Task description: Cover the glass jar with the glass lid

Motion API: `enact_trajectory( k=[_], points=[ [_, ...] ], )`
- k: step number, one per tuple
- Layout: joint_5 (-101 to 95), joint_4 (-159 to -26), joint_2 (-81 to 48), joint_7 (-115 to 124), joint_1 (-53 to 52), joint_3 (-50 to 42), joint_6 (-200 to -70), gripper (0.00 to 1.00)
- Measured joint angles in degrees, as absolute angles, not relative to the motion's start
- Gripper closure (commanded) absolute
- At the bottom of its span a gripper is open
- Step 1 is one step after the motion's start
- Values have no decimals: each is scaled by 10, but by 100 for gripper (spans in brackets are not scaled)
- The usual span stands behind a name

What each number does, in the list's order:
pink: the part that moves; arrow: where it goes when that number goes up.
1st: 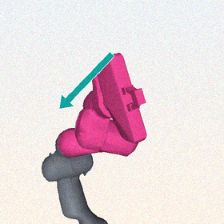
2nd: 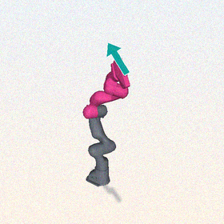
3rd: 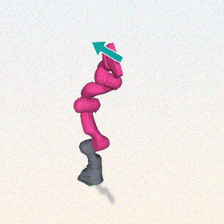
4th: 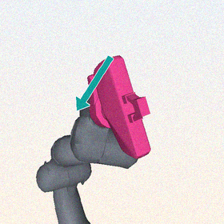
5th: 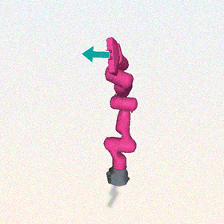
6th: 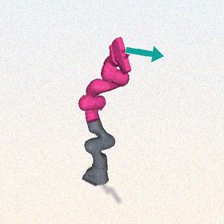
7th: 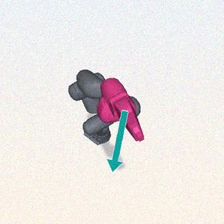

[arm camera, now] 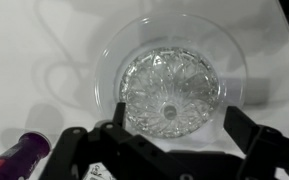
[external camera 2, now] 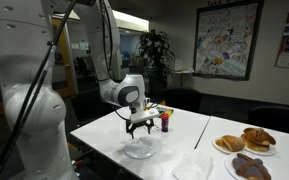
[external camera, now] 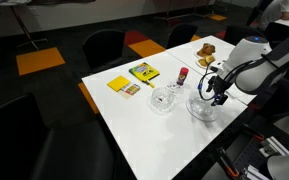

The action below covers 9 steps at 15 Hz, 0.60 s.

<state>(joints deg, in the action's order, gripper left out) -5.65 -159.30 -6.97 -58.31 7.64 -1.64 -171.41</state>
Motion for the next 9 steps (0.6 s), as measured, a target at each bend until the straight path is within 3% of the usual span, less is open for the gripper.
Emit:
enact_trajectory(
  k=[9],
  points=[
    [25, -1589, -70, -583, 82, 28, -1720, 0]
  ],
)
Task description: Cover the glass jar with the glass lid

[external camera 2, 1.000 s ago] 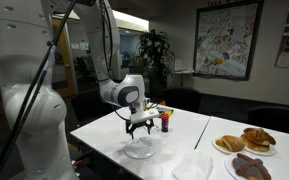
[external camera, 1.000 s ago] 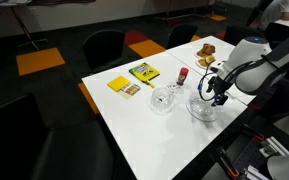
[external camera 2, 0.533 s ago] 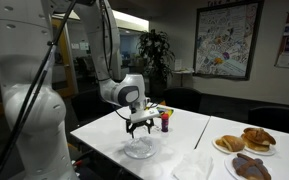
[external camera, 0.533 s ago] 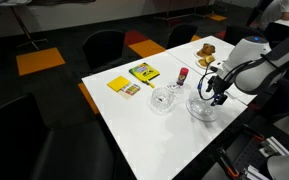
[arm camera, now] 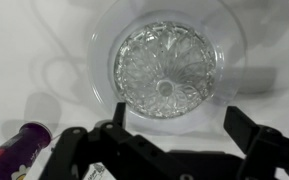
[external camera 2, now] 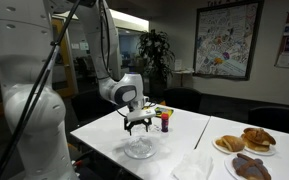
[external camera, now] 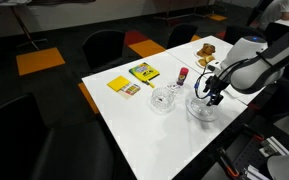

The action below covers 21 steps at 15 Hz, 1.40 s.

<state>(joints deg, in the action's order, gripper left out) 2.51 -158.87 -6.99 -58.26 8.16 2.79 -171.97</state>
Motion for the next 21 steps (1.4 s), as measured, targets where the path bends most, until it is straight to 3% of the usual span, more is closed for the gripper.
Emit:
enact_trajectory(
  k=[10, 11, 12, 15, 16, 21],
  points=[
    [22, -1589, -100, -546, 96, 20, -1721, 0],
    [13, -1589, -102, -542, 98, 13, -1723, 25],
    [2, -1589, -103, -536, 100, 6, -1724, 27],
    [-32, -1589, -111, -515, 100, -12, -1737, 49],
    [-38, -1589, -114, -511, 101, -12, -1745, 13],
    [-63, -1584, -137, -496, 102, 0, -1790, 0]
  ],
)
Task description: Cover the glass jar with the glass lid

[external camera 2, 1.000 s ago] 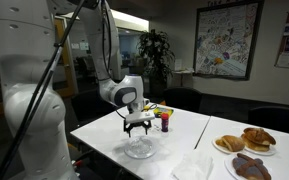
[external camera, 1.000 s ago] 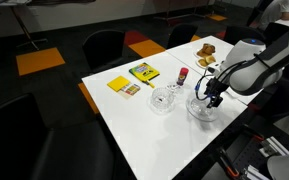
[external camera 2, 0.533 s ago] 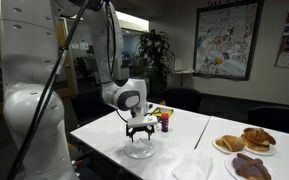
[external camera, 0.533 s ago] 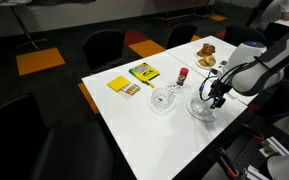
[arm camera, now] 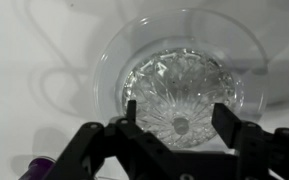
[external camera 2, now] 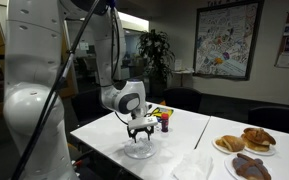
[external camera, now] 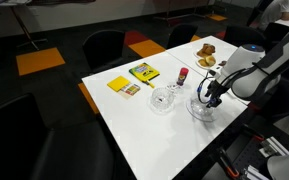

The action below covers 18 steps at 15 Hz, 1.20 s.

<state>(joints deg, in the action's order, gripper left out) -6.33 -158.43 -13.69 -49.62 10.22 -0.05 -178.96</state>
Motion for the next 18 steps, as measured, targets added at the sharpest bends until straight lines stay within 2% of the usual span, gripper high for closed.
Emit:
enact_trajectory(
  k=[5, 6, 7, 8, 13, 18],
  points=[
    [-98, -1573, -158, -472, 108, 12, -1812, 0],
    [-104, -1570, -162, -467, 109, 13, -1815, 25],
    [-110, -1568, -166, -462, 110, 13, -1819, 26],
    [-116, -1566, -170, -457, 110, 13, -1824, 32],
    [-137, -1556, -186, -426, 111, 13, -1827, 69],
    [-148, -1549, -177, -404, 111, 13, -1826, 98]
  ],
)
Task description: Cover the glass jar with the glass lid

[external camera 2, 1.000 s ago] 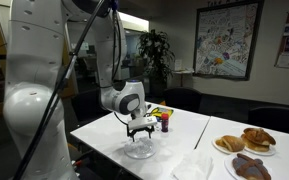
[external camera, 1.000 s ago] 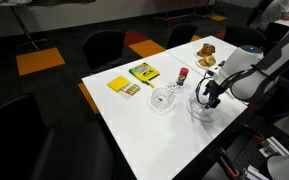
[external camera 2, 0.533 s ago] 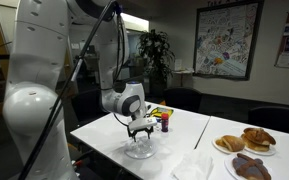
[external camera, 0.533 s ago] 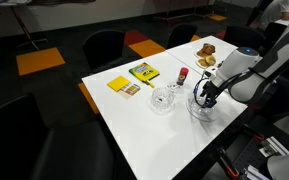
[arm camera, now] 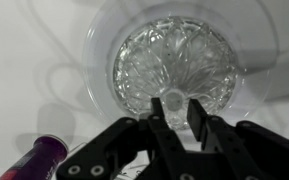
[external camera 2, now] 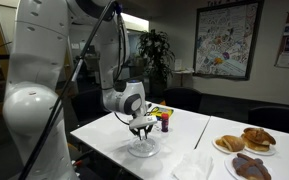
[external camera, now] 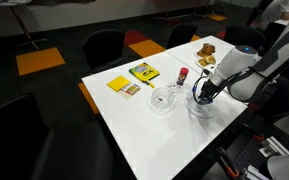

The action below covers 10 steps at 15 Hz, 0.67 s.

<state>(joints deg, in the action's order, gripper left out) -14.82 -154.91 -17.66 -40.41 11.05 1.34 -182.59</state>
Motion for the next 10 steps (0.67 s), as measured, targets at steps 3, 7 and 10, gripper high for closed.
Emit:
enact_trajectory(
  k=[3, 7, 10],
  points=[
    [-153, -1543, -176, -390, 107, 15, -1823, 100],
    [-153, -1539, -184, -374, 107, 22, -1821, 67],
    [-154, -1538, -184, -367, 105, 24, -1817, 46]
  ],
)
